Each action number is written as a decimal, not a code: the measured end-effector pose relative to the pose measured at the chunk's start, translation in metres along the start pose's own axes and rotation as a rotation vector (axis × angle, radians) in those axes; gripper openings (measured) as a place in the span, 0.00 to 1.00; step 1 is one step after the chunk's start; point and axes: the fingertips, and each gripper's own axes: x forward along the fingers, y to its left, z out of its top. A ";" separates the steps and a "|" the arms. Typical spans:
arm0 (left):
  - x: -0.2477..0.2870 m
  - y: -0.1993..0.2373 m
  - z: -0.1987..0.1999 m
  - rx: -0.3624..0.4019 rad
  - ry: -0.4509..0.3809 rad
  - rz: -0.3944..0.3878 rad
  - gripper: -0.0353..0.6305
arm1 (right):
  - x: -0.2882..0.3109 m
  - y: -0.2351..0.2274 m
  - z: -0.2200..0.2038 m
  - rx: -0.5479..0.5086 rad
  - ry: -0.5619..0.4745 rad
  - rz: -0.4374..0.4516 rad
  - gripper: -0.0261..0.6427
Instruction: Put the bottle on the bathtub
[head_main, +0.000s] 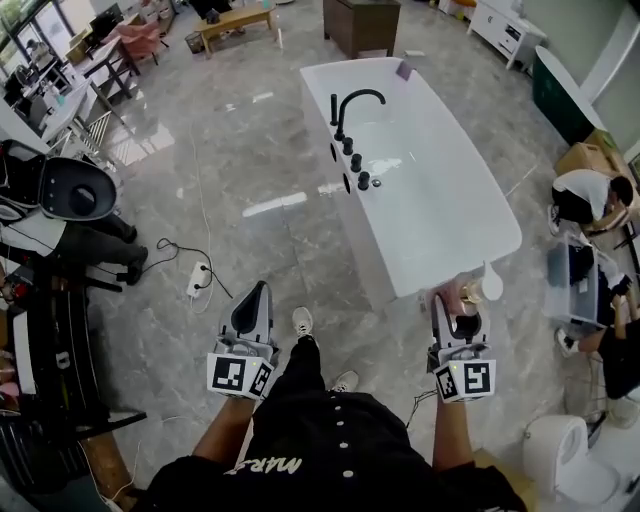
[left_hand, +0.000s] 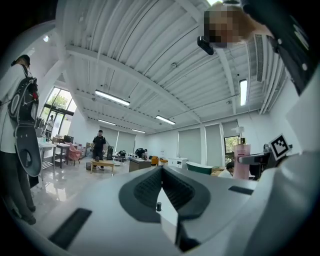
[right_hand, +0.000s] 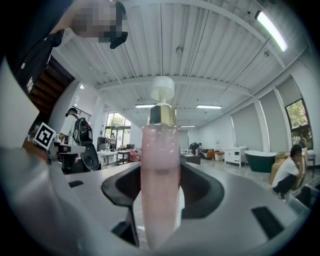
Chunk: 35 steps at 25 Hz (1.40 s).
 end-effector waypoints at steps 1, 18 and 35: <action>0.011 0.006 -0.001 -0.002 -0.002 -0.007 0.07 | 0.008 -0.001 0.000 -0.004 0.001 -0.007 0.37; 0.185 0.115 0.020 -0.010 -0.015 -0.127 0.07 | 0.203 -0.013 0.023 -0.029 -0.038 -0.073 0.37; 0.298 0.134 -0.024 -0.070 0.091 -0.183 0.07 | 0.346 -0.053 -0.043 0.001 0.046 0.017 0.37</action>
